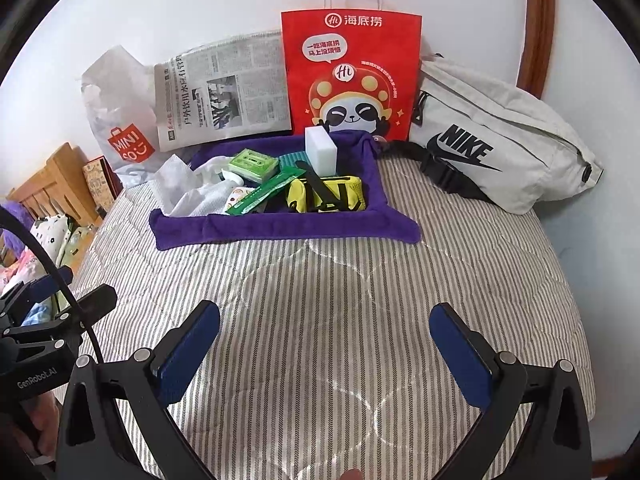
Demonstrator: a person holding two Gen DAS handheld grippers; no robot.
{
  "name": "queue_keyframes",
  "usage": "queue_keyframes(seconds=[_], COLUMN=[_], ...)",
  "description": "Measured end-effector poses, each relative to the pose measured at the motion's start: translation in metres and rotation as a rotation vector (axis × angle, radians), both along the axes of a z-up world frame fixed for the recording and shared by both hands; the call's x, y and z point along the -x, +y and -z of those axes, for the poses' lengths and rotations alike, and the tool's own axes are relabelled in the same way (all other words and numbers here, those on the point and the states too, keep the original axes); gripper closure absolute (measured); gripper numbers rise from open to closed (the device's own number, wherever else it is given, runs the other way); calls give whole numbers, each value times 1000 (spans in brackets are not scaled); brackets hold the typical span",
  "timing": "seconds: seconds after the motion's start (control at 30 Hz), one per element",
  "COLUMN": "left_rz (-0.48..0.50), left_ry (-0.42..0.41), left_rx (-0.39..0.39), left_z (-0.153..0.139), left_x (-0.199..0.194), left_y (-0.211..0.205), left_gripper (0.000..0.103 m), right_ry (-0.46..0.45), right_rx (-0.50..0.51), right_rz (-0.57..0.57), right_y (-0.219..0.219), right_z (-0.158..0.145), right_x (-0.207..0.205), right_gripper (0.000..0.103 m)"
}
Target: Organize soft objects
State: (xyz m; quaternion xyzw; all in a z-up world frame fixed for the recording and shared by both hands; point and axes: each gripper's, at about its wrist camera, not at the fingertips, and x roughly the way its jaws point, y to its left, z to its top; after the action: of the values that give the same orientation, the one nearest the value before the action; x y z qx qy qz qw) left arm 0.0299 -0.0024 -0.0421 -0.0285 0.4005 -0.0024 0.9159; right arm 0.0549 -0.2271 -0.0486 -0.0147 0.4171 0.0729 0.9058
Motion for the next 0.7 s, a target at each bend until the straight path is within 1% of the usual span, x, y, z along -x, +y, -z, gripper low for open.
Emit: queue_keyframes(seconds=[0.7], left_rz=[11], left_ry=[10], left_rx=[0], left_z=[1], left_x=[-3], left_y=[-2], left_gripper=[10], right_ry=[0], right_rx=[-2], right_rz=[5], right_y=[-1], right_z=[-1], right_x=[0], right_gripper=[0])
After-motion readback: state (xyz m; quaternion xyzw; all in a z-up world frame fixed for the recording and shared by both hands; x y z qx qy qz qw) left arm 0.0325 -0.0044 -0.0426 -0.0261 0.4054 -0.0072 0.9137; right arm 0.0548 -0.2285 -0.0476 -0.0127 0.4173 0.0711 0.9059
